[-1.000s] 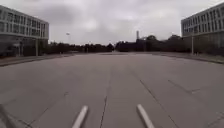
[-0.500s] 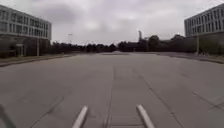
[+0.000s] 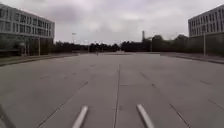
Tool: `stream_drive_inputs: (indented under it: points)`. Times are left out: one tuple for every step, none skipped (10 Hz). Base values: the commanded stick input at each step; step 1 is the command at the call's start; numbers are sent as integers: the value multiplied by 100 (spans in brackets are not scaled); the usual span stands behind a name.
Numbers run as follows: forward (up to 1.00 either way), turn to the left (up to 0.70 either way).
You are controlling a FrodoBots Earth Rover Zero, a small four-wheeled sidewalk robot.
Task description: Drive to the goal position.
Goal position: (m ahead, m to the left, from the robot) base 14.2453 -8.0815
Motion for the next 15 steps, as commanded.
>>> stream_drive_inputs:
  points:
    - [100, 0]
    - [100, 0]
    - [100, 0]
    - [100, 0]
    - [100, 0]
    - [100, 0]
    - [100, 0]
    - [100, 0]
    - [100, 0]
    - [100, 0]
    - [100, 0]
    - [100, -27]
    - [100, -27]
    - [100, -27]
    - [100, -27]
